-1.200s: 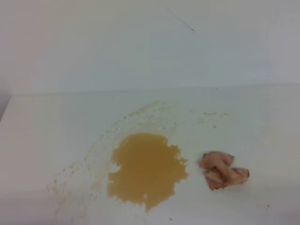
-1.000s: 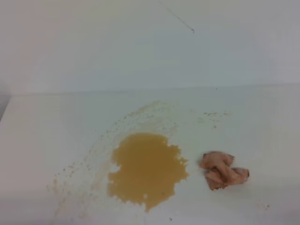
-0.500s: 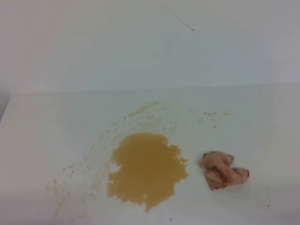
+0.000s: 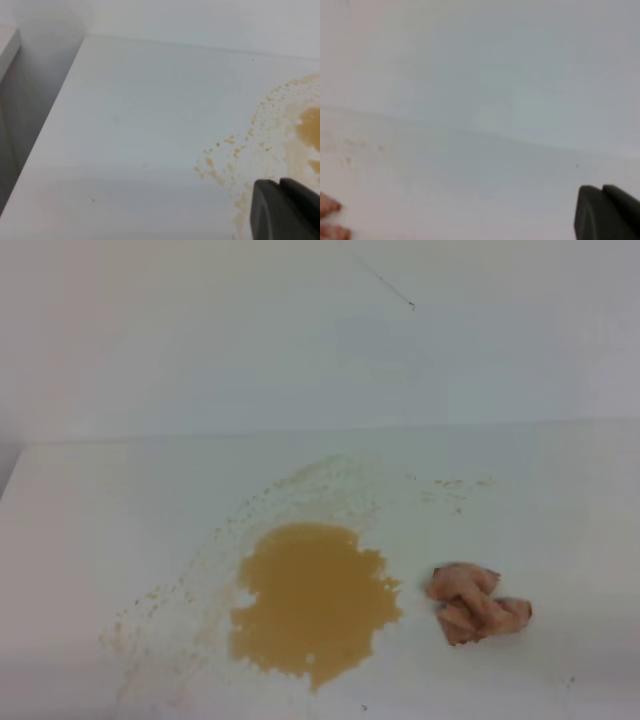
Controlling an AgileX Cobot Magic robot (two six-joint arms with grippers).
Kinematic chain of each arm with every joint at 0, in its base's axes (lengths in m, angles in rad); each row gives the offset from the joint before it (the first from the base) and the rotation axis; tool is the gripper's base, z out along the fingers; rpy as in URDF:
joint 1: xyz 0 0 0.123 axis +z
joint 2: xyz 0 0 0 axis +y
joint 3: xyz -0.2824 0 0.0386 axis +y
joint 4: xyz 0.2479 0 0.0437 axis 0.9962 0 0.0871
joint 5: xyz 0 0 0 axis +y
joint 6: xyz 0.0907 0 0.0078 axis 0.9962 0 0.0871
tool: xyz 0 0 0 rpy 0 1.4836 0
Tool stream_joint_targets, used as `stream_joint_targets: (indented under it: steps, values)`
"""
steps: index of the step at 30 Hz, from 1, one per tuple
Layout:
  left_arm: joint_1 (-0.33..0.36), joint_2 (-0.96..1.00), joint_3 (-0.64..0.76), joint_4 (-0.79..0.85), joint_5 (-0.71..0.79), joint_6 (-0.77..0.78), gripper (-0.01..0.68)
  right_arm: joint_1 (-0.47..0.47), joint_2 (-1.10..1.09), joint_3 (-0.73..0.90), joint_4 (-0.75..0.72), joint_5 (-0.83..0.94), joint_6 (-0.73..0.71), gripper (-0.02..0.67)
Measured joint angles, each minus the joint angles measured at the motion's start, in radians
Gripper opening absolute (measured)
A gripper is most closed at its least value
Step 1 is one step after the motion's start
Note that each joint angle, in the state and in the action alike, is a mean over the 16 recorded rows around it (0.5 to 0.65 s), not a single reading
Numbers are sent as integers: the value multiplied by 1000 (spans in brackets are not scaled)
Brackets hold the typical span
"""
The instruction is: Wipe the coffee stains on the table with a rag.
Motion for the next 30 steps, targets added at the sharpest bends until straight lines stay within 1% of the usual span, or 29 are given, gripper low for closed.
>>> stream_joint_targets:
  steps: [12,15,18,21,24,27,30]
  values:
    - [0,0,0,0,0,0,-2,0,0,-1,2,-397,115,-3]
    - [0,0,0,0,0,0,-2,0,0,-13,11,-465,152,-3]
    - [0,0,0,0,0,0,-2,0,3,-49,21,-496,190,-3]
    - [0,0,0,0,0,0,-3,0,24,-111,32,-479,234,-3]
    - [0,0,0,0,0,0,-3,0,71,-196,43,-413,287,-3]
    - [0,0,0,0,0,0,-3,0,153,-301,54,-296,330,-3]
    - [0,0,0,0,0,0,-3,3,271,-416,75,-155,340,-3]
